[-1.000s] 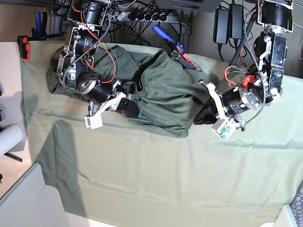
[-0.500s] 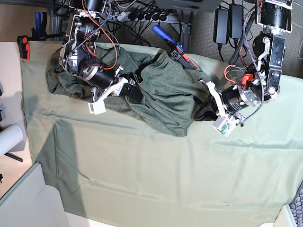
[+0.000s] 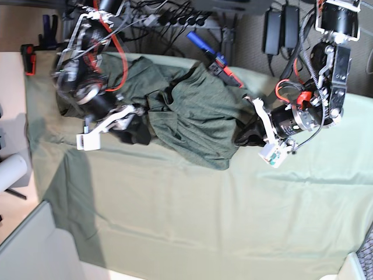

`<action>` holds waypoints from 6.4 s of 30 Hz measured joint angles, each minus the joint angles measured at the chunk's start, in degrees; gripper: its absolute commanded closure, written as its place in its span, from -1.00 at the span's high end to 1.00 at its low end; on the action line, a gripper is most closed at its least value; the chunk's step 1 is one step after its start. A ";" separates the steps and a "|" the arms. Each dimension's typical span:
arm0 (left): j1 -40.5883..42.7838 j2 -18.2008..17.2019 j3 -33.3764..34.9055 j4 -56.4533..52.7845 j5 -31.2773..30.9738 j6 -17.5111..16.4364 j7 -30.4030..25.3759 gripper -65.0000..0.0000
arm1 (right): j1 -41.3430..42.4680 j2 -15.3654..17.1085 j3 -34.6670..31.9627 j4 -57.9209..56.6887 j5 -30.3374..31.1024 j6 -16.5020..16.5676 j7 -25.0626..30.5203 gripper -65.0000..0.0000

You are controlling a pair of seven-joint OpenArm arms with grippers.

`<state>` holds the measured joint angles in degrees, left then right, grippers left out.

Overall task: Fold the T-shirt properly
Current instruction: 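Release the shirt end and retract the right gripper, then grasp the folded bundle's side with the right gripper and fold it over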

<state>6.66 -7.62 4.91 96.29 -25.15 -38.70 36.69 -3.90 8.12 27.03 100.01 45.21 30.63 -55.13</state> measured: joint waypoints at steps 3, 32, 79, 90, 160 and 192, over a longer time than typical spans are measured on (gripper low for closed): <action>-0.02 0.00 0.00 0.00 -0.07 0.00 -0.04 -0.93 | 0.13 3.69 5.57 0.87 -1.62 0.02 0.33 -0.09; 0.00 0.00 0.04 0.00 -0.74 -0.17 0.61 -0.93 | -4.96 22.03 10.58 -25.51 6.88 0.04 -4.90 0.34; 0.00 0.00 -10.19 0.00 -6.56 -0.20 -0.57 -0.93 | -4.76 17.31 10.67 -25.42 6.78 0.28 -0.85 -1.00; 0.00 -0.33 -10.38 0.00 -7.52 -0.31 2.32 -0.93 | 0.11 22.25 10.58 -25.55 4.04 0.26 -1.25 -1.00; 0.00 -10.19 -10.23 0.00 -11.15 -0.35 2.36 -0.93 | -0.68 -14.75 -25.53 5.16 -0.85 0.24 -6.19 0.06; 0.31 -10.16 -1.03 0.00 -8.48 -0.37 4.92 -0.93 | -6.27 -1.46 -33.68 5.33 0.74 0.24 -7.13 -1.00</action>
<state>6.96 -17.78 3.88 96.29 -33.63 -39.07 41.60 -10.17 6.66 -6.66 105.34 45.95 30.87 -62.26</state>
